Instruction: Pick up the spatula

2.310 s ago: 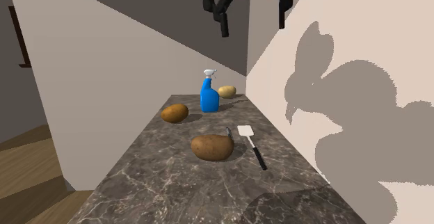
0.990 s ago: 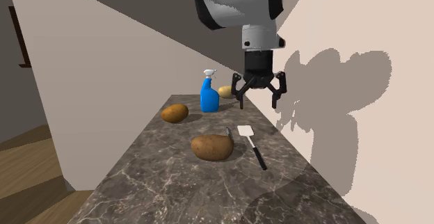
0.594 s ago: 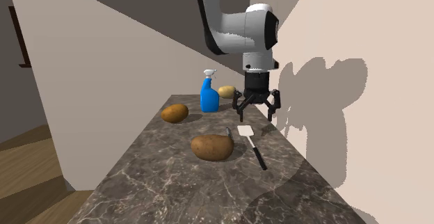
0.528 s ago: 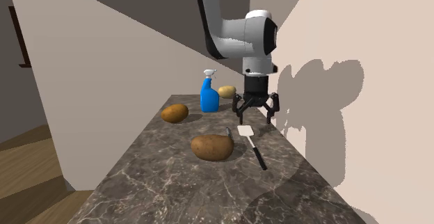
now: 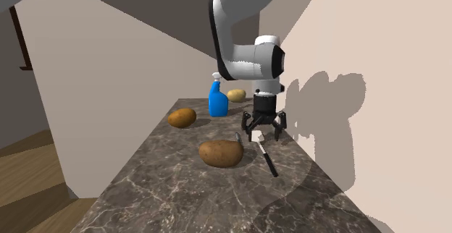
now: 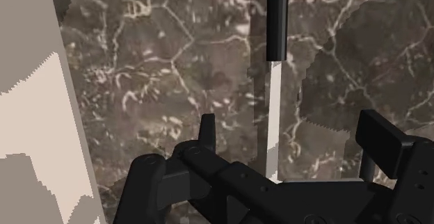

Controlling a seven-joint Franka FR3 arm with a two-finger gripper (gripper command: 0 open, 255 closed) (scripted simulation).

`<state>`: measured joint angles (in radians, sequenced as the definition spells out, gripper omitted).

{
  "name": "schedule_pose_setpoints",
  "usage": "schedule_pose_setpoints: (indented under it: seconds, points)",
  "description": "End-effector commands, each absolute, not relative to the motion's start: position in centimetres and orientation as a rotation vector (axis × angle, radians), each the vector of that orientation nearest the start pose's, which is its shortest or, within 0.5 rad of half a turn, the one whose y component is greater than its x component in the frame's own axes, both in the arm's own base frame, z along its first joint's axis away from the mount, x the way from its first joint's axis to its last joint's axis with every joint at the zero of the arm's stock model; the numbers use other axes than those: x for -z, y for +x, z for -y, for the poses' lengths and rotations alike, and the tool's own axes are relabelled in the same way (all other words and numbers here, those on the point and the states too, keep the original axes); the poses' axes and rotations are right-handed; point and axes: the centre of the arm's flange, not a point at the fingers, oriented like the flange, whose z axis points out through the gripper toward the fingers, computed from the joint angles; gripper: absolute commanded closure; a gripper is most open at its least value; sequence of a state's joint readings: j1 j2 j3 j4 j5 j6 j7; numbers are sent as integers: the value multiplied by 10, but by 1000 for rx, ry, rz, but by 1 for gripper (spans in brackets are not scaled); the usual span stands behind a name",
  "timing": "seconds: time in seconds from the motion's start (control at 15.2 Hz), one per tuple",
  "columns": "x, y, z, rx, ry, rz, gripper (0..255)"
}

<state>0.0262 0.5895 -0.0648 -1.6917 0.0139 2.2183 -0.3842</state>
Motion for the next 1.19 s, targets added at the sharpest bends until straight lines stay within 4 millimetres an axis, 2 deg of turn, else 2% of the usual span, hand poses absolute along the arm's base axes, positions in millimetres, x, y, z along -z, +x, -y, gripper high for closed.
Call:
schedule_pose_setpoints:
  seconds: [0.0, 0.13, 0.26, 0.33, 0.92, 1.12]
  points:
    - [-239, 671, 21, -103, -3104, 544, 0]
    - [-226, 671, 21, -103, -3104, 544, 0]
    - [-226, 671, 21, -103, -3104, 544, 0]
    - [-226, 671, 21, -103, -3104, 544, 255]
    - [-226, 671, 21, -103, -3104, 544, 255]
    - [-241, 671, 21, -103, -3104, 544, 255]
